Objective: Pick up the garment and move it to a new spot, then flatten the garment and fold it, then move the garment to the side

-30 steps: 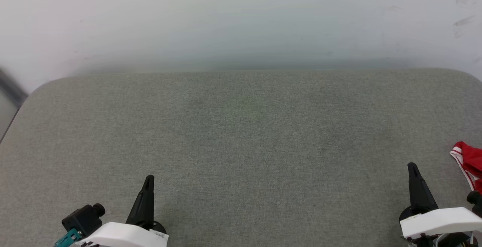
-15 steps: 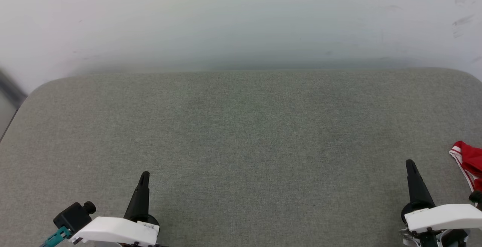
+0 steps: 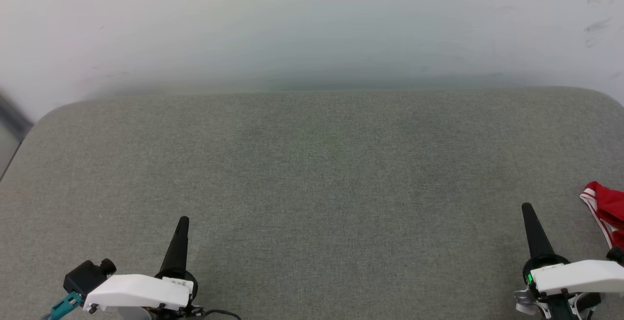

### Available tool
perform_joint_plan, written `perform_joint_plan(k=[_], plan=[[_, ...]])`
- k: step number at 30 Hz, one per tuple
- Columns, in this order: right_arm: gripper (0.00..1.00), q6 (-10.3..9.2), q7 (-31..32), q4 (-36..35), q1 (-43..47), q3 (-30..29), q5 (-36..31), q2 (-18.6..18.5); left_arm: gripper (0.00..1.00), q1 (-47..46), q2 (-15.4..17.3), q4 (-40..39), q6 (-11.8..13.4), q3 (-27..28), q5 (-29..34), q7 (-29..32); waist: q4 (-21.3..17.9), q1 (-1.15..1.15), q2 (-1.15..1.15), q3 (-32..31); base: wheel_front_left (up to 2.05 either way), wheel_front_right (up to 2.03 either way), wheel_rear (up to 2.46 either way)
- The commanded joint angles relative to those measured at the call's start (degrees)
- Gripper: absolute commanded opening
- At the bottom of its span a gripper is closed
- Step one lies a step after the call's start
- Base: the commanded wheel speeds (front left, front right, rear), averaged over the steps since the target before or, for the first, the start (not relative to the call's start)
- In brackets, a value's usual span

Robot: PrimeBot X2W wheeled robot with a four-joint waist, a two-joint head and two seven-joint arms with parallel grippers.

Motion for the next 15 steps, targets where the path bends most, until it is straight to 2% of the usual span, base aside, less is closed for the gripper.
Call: perform_joint_plan(k=[1, 15], plan=[[0.00, 0.00, 0.2, -0.4, -1.3, 0.0, 1.5, 0.0, 0.00, -1.2, 0.3, -0.3, -0.2, 0.2, -1.3, 0.4, 0.0, 0.00, 0.00, 0.0, 0.00, 0.00, 0.00], [0.00, -0.01, 2.1, 0.1, -2.1, 0.2, 9.6, 0.0, 0.00, -2.3, 0.3, 0.6, -0.2, 1.4, -9.2, 2.5, -0.2, 0.00, 0.00, 0.0, 0.00, 0.00, 0.00]])
